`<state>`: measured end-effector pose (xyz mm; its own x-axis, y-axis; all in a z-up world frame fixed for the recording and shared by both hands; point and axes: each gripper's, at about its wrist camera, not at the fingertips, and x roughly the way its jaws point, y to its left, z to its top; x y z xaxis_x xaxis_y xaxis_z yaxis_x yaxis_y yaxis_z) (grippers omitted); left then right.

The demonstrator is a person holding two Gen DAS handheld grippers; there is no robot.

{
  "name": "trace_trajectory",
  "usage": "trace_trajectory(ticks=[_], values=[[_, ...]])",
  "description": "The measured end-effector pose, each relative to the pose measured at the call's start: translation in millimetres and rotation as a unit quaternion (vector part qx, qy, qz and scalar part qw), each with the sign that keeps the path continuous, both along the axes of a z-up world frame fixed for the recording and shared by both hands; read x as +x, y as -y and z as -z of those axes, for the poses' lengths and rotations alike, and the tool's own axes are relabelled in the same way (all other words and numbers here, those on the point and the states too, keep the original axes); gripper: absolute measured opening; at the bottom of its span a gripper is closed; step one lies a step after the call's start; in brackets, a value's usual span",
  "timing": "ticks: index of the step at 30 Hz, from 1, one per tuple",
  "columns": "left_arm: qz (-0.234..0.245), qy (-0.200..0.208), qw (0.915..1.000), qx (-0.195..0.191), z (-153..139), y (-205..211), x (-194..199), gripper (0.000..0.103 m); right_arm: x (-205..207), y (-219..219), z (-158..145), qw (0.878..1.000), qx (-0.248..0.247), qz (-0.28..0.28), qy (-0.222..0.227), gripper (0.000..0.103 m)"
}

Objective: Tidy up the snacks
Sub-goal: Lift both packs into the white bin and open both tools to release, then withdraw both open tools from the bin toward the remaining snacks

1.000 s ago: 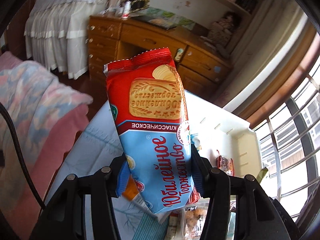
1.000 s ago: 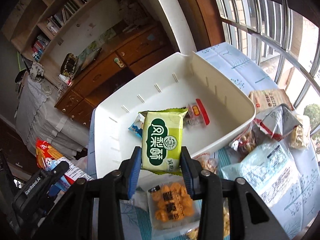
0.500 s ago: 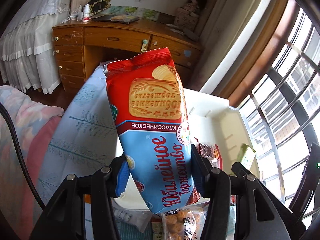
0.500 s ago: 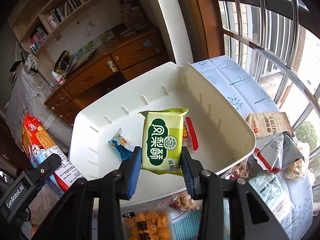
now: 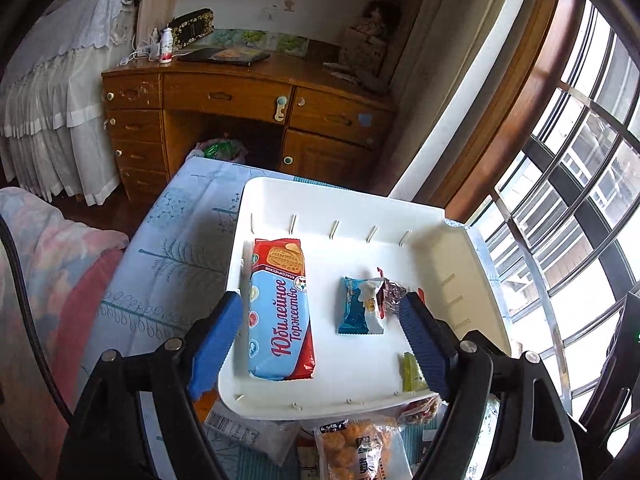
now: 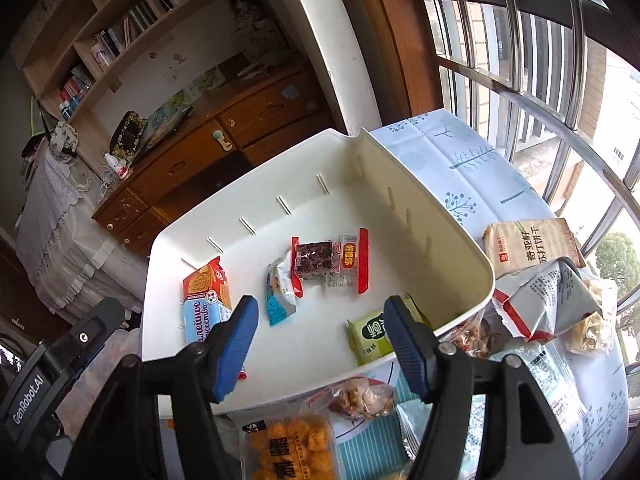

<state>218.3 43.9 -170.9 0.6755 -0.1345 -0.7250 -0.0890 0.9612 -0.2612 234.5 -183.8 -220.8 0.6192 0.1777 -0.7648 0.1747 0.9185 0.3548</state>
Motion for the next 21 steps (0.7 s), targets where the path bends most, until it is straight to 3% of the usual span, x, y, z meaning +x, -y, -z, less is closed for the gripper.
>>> trace_trajectory(ticks=[7,14,21], values=[[0.004,-0.011,0.9998,-0.016,2,-4,-19,0.079,-26,3,-10,1.0,-0.002,0.018,0.016,0.069],[0.017,-0.051,0.9985,-0.01,12,1,-39,0.079,-53,12,-12,0.998,0.006,0.048,0.028,0.072],[0.065,-0.09,0.9934,-0.029,27,19,-52,0.08,-78,26,-8,0.997,0.014,0.078,0.019,0.078]])
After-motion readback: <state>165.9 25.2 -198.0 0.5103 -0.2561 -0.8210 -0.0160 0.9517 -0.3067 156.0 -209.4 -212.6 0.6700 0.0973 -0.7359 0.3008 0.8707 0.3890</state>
